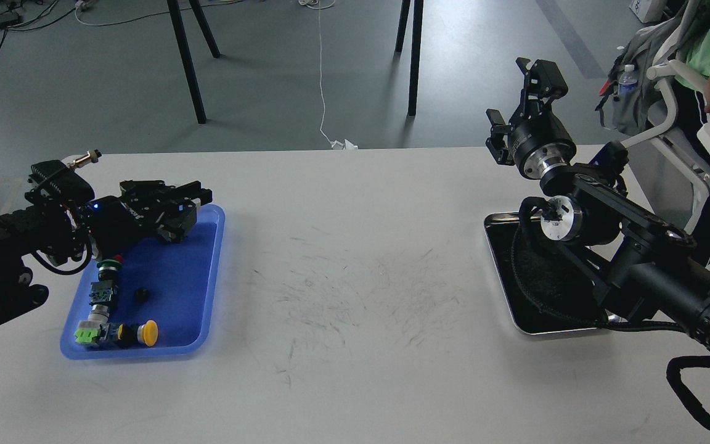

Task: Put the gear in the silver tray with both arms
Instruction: 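Lift the black gear and carry it toward the table centre, then release the gear on the table and withdraw the left arm, then lower the right gripper down onto the black gear on the table, then close the right gripper on the gear and lift it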

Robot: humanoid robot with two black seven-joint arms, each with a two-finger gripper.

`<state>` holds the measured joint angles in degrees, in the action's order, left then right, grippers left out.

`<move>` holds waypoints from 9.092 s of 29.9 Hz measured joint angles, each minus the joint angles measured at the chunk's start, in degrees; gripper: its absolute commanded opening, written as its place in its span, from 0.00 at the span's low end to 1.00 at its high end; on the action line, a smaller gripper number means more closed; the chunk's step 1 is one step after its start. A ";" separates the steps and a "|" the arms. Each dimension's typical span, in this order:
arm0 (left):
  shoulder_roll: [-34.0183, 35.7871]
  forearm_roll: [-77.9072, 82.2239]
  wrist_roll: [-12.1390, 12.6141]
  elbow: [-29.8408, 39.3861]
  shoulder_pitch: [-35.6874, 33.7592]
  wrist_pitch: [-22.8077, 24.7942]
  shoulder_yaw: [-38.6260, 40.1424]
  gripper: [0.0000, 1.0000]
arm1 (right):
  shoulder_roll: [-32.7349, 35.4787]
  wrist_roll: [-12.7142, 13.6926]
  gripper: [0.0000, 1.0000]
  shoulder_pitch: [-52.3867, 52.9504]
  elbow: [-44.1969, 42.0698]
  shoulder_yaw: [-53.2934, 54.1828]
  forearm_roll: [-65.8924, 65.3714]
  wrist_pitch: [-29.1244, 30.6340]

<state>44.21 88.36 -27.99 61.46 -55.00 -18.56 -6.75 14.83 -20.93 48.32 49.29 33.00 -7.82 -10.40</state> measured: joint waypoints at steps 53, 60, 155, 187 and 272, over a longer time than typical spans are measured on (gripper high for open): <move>-44.21 0.00 0.00 -23.68 -3.53 0.63 -18.53 0.38 | 0.64 0.18 0.99 2.69 -2.28 -3.45 0.07 -1.11; -44.21 -0.39 -0.01 -23.25 -3.38 0.56 -18.22 0.49 | 0.63 0.27 0.99 3.56 -2.17 -6.05 -0.05 -0.93; -17.64 -82.38 3.91 -29.37 0.38 37.54 26.09 0.98 | -7.90 -7.07 0.95 42.34 6.06 -83.76 -67.17 8.48; -17.92 -82.39 3.91 -30.68 0.68 37.53 26.08 0.99 | -13.91 -7.07 0.80 35.21 -0.19 -87.49 -67.25 8.65; -20.25 -82.47 5.89 -30.74 1.96 38.06 26.10 0.99 | 7.31 -7.07 0.02 34.64 -1.83 -71.98 -64.58 10.64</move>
<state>23.96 5.89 -22.10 30.72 -53.04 19.50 19.34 22.14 -28.00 82.95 47.47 -38.98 -72.41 0.24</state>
